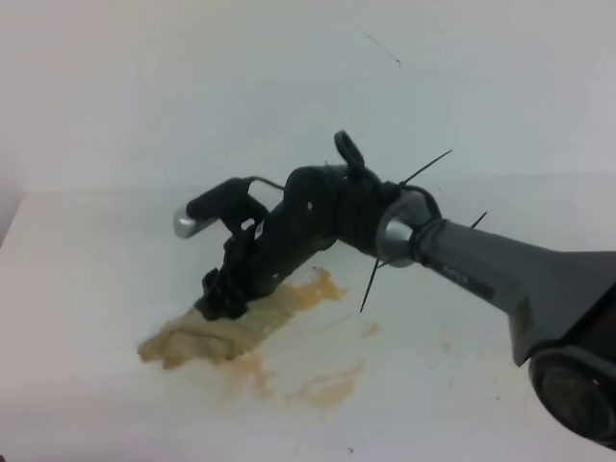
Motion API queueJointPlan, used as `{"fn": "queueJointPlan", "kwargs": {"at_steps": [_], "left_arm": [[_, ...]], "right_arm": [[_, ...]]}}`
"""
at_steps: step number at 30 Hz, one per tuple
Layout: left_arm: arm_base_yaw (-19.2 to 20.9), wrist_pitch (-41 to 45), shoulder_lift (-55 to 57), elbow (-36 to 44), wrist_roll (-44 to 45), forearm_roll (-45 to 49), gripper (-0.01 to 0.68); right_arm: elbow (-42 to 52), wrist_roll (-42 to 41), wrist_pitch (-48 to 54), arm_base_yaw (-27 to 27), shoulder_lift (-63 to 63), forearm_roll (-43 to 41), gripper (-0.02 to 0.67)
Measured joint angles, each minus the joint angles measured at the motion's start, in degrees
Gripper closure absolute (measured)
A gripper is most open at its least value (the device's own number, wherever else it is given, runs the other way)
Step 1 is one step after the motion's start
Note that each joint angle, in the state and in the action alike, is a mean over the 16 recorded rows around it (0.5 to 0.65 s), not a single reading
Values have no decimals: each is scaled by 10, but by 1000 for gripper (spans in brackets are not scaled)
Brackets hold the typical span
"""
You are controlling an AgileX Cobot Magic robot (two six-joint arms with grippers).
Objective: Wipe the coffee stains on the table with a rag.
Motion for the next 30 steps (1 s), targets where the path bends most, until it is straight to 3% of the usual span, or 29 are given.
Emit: {"fn": "queueJointPlan", "kwargs": {"at_steps": [5, 12, 18, 30], "left_arm": [[0, 0, 0, 0, 0, 0, 672], [0, 0, 0, 0, 0, 0, 672], [0, 0, 0, 0, 0, 0, 672], [0, 0, 0, 0, 0, 0, 672]], "right_arm": [[0, 26, 24, 16, 23, -64, 312], [0, 41, 87, 30, 36, -120, 486], [0, 24, 152, 35, 37, -115, 615], [11, 28, 243, 36, 23, -124, 647]]}}
